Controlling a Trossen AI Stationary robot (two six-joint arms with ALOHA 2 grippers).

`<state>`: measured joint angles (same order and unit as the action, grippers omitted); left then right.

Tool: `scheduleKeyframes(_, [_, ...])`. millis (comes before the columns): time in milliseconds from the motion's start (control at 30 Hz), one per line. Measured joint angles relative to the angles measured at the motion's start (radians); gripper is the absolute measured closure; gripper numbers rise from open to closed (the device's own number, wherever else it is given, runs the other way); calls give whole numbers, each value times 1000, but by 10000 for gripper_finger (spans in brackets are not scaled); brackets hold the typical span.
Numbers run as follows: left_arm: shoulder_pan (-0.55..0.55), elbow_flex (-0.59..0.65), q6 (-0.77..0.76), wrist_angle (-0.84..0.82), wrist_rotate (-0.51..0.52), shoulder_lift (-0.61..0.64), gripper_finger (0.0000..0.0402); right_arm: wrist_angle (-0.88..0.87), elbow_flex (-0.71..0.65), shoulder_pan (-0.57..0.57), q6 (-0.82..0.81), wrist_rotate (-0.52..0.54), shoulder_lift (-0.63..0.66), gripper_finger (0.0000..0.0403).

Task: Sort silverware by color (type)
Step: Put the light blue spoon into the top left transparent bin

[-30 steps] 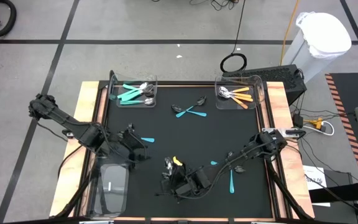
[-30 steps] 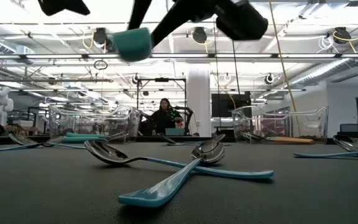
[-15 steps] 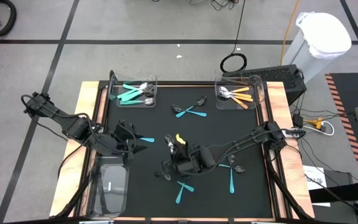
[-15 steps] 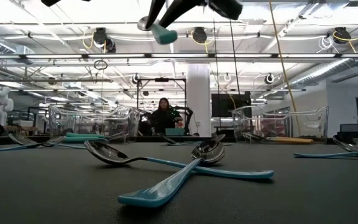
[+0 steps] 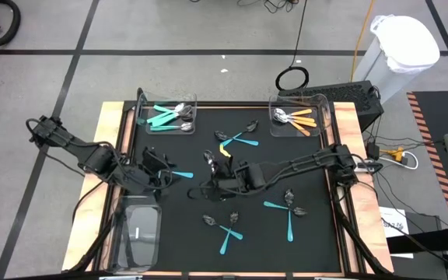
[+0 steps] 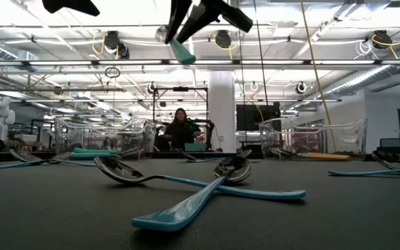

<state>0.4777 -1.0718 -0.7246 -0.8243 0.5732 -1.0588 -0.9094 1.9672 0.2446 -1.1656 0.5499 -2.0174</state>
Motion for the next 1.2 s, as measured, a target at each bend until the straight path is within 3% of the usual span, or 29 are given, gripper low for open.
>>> scheduleKeyframes(167, [-19,0,2,-43,1,0,159,96,-108,-18,-23,-47,0,370])
scheduleKeyframes(333, [-31,0,4,-87,0,0,159,329,-282,-21,-45,-128,18,372])
scheduleKeyframes(533, [-33,0,4,-89,5,0,159,648,-565,-30,-75,-128,167,372])
scheduleKeyframes(700, [-61,12,80,6,1,0,159,1002,-776,-36,32,-68,290,372])
scheduleKeyframes(833, [-141,69,205,171,-113,-2,159,1187,-868,-38,153,-21,334,372])
scheduleKeyframes(1000, [-266,160,266,423,-293,-4,159,1246,-884,-46,304,-18,339,372])
scheduleKeyframes(1200, [-403,232,265,527,-370,-4,159,1326,-884,-66,415,-18,338,372])
